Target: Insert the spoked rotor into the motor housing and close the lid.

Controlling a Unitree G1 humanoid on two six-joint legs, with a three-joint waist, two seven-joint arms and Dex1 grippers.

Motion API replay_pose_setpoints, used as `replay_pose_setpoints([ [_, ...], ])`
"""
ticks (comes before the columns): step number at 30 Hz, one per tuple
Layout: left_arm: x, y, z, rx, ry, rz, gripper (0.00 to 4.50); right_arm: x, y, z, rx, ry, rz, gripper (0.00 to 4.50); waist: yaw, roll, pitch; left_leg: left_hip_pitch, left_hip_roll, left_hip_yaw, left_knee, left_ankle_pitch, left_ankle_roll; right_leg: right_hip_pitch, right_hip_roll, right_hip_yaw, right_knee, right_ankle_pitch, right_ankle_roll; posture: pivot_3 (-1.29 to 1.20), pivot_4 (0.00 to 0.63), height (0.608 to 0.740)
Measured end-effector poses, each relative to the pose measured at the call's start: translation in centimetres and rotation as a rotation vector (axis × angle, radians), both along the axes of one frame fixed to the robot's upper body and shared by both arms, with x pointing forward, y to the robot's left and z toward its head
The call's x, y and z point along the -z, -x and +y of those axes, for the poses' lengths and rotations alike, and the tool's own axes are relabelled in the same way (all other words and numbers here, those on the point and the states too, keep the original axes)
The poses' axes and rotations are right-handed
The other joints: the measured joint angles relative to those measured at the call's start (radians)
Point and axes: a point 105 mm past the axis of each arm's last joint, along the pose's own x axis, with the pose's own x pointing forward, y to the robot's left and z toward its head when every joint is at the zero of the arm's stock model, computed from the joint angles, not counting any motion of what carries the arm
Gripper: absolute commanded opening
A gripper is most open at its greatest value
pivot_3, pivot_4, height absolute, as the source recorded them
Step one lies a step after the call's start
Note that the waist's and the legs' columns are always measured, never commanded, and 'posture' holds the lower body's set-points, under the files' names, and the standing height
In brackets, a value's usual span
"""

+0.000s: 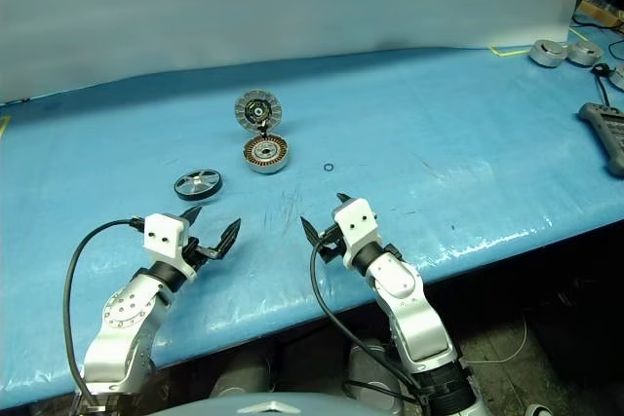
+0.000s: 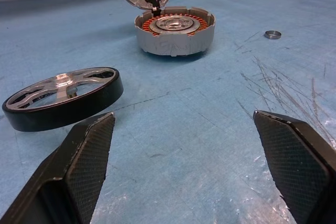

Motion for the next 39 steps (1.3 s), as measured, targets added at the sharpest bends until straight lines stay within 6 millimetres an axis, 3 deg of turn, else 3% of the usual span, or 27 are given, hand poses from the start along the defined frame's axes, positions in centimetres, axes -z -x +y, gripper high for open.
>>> replay_pose_setpoints([
  [21,-0.3,0.0,-0.1,0.001,-0.004,-0.022,4.5,0.1,-0.6,0.0,-0.025,0.063,0.015,4.49,0.0,0.0,0.0,0.0,0.0,0.0,0.0,0.0,0.0,0.0,0.0,0.0,0.0,0.0,0.0,0.0,0.15,0.74],
  [25,-0.6,-0.1,-0.1,0.004,-0.004,-0.038,4.5,-0.3,-2.4,0.2,-0.042,0.128,0.042,4.49,-0.002,0.0,0.0,0.0,0.0,0.0,0.001,0.0,0.0,0.0,0.0,0.0,0.001,0.0,0.0,0.0,0.15,0.74],
  [31,-0.7,0.1,-0.1,-0.004,-0.009,-0.065,4.5,-3.4,-6.5,1.5,-0.11,0.278,-0.004,4.49,-0.002,0.0,0.0,0.0,0.0,0.0,0.001,0.0,0.0,0.0,0.0,0.0,0.001,0.001,0.0,0.0,0.15,0.74],
  [39,0.8,1.8,0.3,-0.048,-0.003,-0.025,4.5,-3.3,-9.8,4.4,-0.322,0.588,0.133,4.49,-0.008,0.002,0.001,0.0,0.0,0.0,0.0,0.0,0.0,-0.001,0.0,0.0,0.001,0.001,-0.001,0.0,0.15,0.74],
])
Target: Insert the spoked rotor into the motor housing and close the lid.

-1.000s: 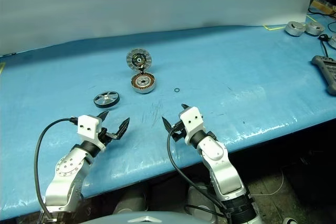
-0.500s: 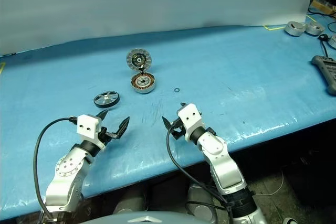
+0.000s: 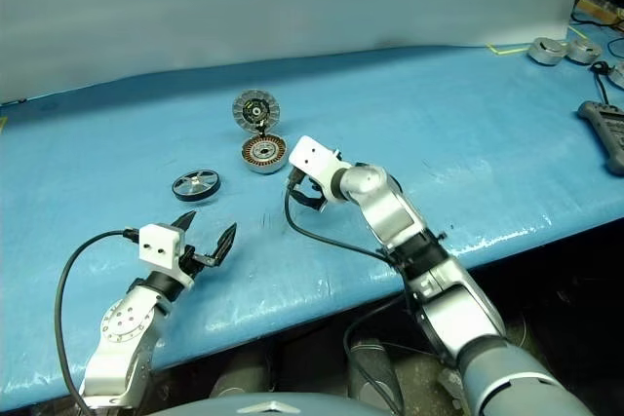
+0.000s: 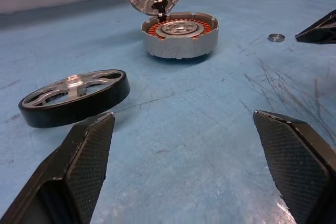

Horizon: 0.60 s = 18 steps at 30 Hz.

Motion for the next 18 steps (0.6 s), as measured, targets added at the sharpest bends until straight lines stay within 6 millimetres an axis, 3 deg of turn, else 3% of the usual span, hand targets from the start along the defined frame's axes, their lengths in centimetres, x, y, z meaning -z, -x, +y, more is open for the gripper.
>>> replay_pose_setpoints([
  [7,0.4,1.1,0.1,-0.041,-0.001,-0.01,4.5,-0.3,-1.6,2.9,-0.105,0.125,-0.038,4.49,-0.003,0.001,0.0,0.0,0.0,0.0,0.0,0.0,0.0,0.0,0.0,0.0,0.0,0.0,0.0,0.0,0.15,0.74],
  [12,0.6,1.8,-0.5,-0.048,0.011,-0.012,4.5,-0.3,-1.8,5.2,-0.175,0.151,-0.066,4.49,-0.008,0.002,0.001,0.0,0.0,-0.001,-0.001,0.0,0.0,-0.001,0.0,0.0,0.001,0.0,-0.001,0.0,0.15,0.74],
  [18,0.6,1.9,-0.7,-0.063,0.022,-0.02,4.5,0.5,-1.9,6.4,-0.208,0.183,-0.079,4.49,-0.016,0.003,0.002,0.0,0.0,0.0,-0.001,0.0,0.0,-0.001,0.0,0.0,0.001,0.0,-0.001,0.0,0.15,0.74],
])
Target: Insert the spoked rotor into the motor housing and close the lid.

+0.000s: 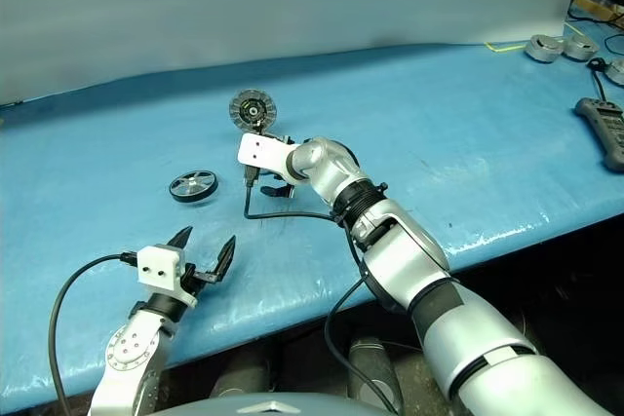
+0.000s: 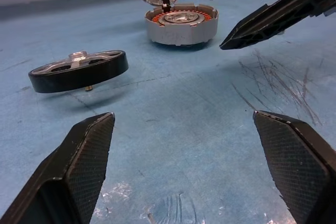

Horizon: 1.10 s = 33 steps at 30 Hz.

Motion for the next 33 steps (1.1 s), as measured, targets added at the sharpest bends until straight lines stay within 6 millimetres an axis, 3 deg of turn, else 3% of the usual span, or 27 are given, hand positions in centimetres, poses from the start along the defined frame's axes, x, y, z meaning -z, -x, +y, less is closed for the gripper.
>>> replay_pose_setpoints([
  [9,-0.2,0.1,-0.2,-0.015,0.008,-0.022,4.5,1.3,0.1,-0.1,-0.015,0.045,0.009,4.49,-0.003,0.001,0.001,0.0,0.0,0.0,-0.001,0.0,0.0,-0.001,0.0,0.0,0.0,0.0,-0.001,0.0,0.15,0.74],
  [21,-0.4,0.2,-0.2,-0.022,0.0,-0.044,4.5,1.3,0.0,-0.1,-0.009,0.01,-0.001,4.49,-0.006,0.002,0.002,0.0,0.0,0.0,-0.001,0.0,0.0,-0.001,0.0,0.0,0.001,-0.001,-0.001,0.0,0.15,0.74],
  [24,-0.5,0.2,-0.2,-0.011,-0.003,-0.047,4.5,0.1,-0.3,0.4,0.031,-0.141,0.024,4.49,-0.006,0.002,0.002,0.0,0.0,0.0,-0.001,0.0,0.0,-0.001,0.0,0.0,0.001,0.0,-0.001,0.0,0.15,0.74],
  [29,-1.5,-1.0,-0.3,0.083,-0.029,-0.053,4.5,-3.8,-0.4,0.7,0.039,-0.464,-0.025,4.49,-0.001,0.002,0.002,0.0,0.0,-0.003,-0.001,0.0,0.0,0.001,0.001,-0.001,0.001,0.0,0.0,0.0,0.15,0.74],
  [31,-2.1,-2.0,-0.3,0.133,-0.013,-0.045,4.5,-3.8,0.7,-0.5,0.05,-0.608,-0.039,4.49,0.005,0.001,0.002,0.0,-0.001,-0.006,-0.001,0.0,0.0,0.002,0.001,-0.002,0.001,0.002,0.003,0.0,0.15,0.74],
  [33,-3.3,-3.3,0.2,0.154,0.003,-0.056,4.5,-2.2,2.2,-2.3,0.095,-0.697,-0.032,4.49,0.01,0.002,0.002,-0.002,-0.001,-0.006,0.0,0.0,0.0,0.002,0.001,-0.002,0.001,0.002,0.004,0.0,0.15,0.74],
])
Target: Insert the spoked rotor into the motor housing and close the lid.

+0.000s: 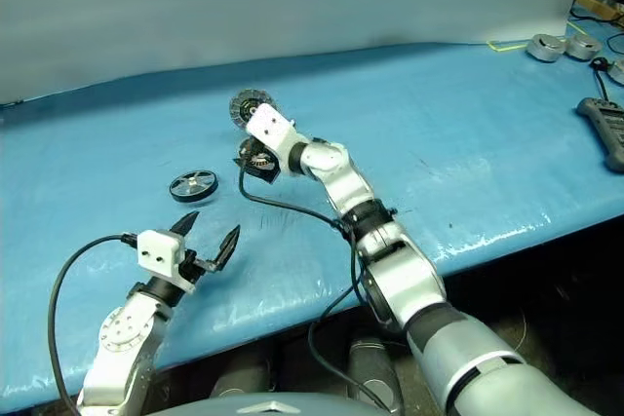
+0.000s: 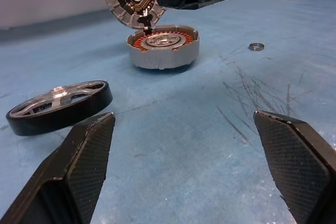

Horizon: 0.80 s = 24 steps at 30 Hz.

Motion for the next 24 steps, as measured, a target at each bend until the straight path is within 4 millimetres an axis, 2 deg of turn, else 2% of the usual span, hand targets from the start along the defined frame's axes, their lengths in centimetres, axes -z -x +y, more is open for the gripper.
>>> replay_pose_setpoints([
  [2,-1.3,-1.7,0.8,-0.002,-0.005,-0.011,4.5,2.2,1.8,-2.0,0.06,-0.054,0.056,4.49,0.004,0.0,0.0,0.0,0.0,0.0,0.001,0.0,0.0,0.0,0.0,0.0,0.0,0.001,-0.001,0.0,0.15,0.74],
  [4,-2.6,-3.6,1.0,0.005,-0.012,-0.018,4.5,3.5,3.7,-4.2,0.137,-0.105,0.098,4.49,0.005,0.001,0.0,0.001,0.0,0.0,0.001,0.0,0.0,0.001,0.0,0.0,0.001,0.0,0.001,0.0,0.15,0.74],
  [8,-4.9,-6.2,0.4,0.059,-0.031,-0.043,4.5,4.4,7.0,-6.4,0.232,-0.19,0.132,4.49,-0.005,0.0,0.0,0.003,0.001,0.0,0.002,0.001,-0.001,0.001,0.002,0.0,0.001,0.0,0.001,0.0,0.15,0.74],
  [13,-4.9,-9.7,-0.1,0.193,-0.192,0.061,4.5,5.9,11.2,-8.5,0.316,-0.207,0.134,4.49,-0.005,0.0,0.0,0.003,0.002,0.0,0.002,0.002,0.0,0.001,0.003,0.0,0.001,-0.002,-0.001,0.0,0.15,0.74],
  [18,-4.1,-12.7,-1.2,0.346,-0.384,0.163,4.5,6.6,13.0,-9.5,0.406,-0.23,0.153,4.49,-0.005,-0.002,0.001,0.002,0.001,0.001,0.003,0.002,0.0,0.001,0.002,0.001,-0.001,-0.001,-0.001,0.0,0.15,0.74],
  [24,-4.9,-14.9,-2.3,0.481,-0.592,0.188,4.5,6.5,13.8,-9.6,0.447,-0.277,0.153,4.49,-0.005,-0.006,0.003,0.0,0.001,0.001,0.001,0.002,0.0,0.0,0.002,0.001,-0.001,-0.001,0.0,0.0,0.15,0.74],
])
